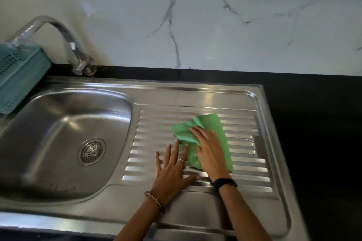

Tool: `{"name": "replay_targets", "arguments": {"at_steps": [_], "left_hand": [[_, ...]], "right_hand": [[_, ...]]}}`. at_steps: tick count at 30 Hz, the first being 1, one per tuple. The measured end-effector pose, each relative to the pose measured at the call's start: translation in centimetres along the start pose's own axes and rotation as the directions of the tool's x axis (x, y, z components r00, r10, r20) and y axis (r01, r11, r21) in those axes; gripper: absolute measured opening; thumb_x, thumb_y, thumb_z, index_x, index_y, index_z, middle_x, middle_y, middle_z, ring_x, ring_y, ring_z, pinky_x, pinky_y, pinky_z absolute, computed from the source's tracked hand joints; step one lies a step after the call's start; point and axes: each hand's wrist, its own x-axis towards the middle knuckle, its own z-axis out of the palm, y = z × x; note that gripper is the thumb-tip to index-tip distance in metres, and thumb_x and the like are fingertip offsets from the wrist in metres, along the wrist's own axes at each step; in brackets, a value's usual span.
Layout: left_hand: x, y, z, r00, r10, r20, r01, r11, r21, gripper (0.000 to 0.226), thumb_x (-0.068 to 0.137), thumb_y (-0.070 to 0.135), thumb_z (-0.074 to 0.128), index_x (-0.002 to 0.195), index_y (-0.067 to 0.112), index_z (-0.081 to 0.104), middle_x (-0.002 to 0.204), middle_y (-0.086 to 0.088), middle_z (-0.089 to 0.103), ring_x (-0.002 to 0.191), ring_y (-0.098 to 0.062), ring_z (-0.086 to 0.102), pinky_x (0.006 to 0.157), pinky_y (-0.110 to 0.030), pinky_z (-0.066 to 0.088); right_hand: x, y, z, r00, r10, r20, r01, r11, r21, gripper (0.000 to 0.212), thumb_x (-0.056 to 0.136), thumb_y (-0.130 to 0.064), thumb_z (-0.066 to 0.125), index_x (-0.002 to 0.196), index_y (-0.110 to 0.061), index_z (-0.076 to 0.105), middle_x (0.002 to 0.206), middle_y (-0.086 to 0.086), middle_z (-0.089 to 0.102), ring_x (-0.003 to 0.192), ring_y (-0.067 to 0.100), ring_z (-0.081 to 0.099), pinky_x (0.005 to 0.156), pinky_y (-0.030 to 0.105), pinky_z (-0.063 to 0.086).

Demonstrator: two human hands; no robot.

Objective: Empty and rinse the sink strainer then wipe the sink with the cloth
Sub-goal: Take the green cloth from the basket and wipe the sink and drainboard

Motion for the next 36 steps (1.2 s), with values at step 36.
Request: {"name": "replay_targets", "arguments": {"at_steps": [36], "left_hand": [[-7.1,-11.9,-2.0,0.985,-0.137,-0.106,0.138,0.99,-0.004,0.1,0.065,0.085,0.02,0.138,0.031,-0.022,0.145,0.001,-0.032,0.134,-0.017,-0.031,0.11,-0.045,-0.019]], "right_hand": [[-1.2,-8.0,4.6,0.986,0.112,0.123,-0.073,0.956,-0.285,0.054,0.096,-0.036,0.037,0.147,-0.024,0.023,0.157,0.0,0.021,0.145,0.027,0.018,0.117,0.052,0.003]]}}
